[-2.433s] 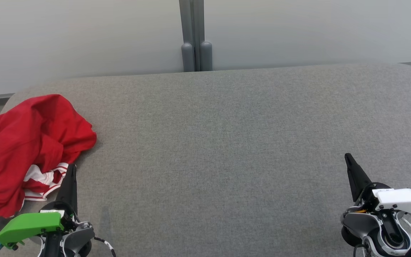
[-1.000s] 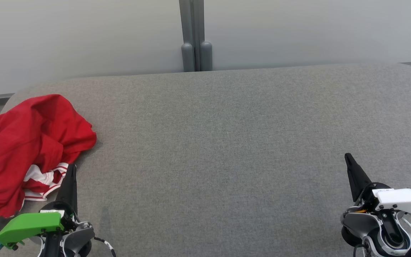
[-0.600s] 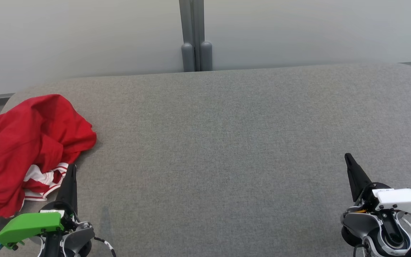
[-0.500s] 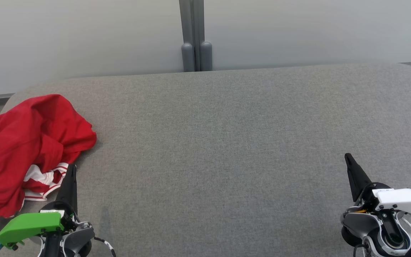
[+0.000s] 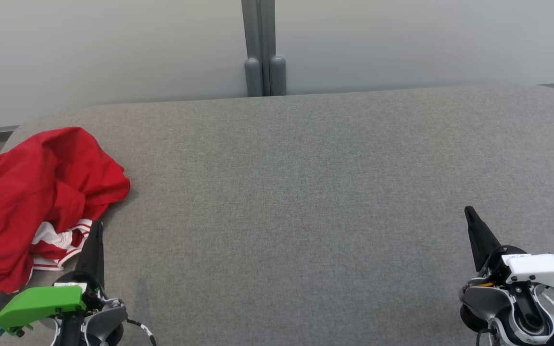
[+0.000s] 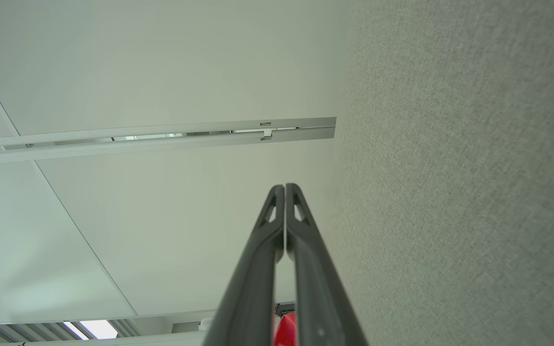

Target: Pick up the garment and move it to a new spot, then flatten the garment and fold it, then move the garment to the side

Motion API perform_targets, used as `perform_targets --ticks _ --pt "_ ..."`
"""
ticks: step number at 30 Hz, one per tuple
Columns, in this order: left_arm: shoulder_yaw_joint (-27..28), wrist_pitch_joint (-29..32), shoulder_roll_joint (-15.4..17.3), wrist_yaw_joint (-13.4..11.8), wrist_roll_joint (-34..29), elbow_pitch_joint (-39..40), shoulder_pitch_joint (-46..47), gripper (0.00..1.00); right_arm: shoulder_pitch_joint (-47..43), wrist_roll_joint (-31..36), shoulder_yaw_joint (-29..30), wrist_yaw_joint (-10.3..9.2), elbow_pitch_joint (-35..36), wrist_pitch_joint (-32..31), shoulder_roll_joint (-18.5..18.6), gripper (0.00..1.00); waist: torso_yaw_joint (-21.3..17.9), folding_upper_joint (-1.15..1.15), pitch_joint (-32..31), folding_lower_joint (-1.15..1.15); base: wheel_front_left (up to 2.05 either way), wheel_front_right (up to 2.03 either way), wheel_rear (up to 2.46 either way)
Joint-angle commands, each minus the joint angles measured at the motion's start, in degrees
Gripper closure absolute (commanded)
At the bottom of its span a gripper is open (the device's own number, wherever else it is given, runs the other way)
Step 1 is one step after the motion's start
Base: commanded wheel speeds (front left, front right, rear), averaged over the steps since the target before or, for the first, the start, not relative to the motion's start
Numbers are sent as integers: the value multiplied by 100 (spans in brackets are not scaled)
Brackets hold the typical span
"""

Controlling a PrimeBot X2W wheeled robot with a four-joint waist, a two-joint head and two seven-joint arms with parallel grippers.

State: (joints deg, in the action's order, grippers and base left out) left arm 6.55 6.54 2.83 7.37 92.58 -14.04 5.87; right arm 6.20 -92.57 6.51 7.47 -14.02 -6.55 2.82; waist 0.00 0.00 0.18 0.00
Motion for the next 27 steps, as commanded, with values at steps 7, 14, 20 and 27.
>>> perform_targets --ticks 7,14,20,27 --pt "6 10 12 32 -35 3 68 100 2 33 0 5 7 -7 18 100 0 0 0 0 0 0 0" --pt "6 10 12 32 -35 3 68 100 2 33 0 5 7 -7 18 100 0 0 0 0 0 0 0" --pt "6 10 12 32 -35 2 69 100 2 32 0 5 7 -7 18 100 0 0 0 0 0 0 0" --pt "6 10 12 32 -35 3 69 100 2 33 0 5 7 -7 18 100 0 0 0 0 0 0 0"
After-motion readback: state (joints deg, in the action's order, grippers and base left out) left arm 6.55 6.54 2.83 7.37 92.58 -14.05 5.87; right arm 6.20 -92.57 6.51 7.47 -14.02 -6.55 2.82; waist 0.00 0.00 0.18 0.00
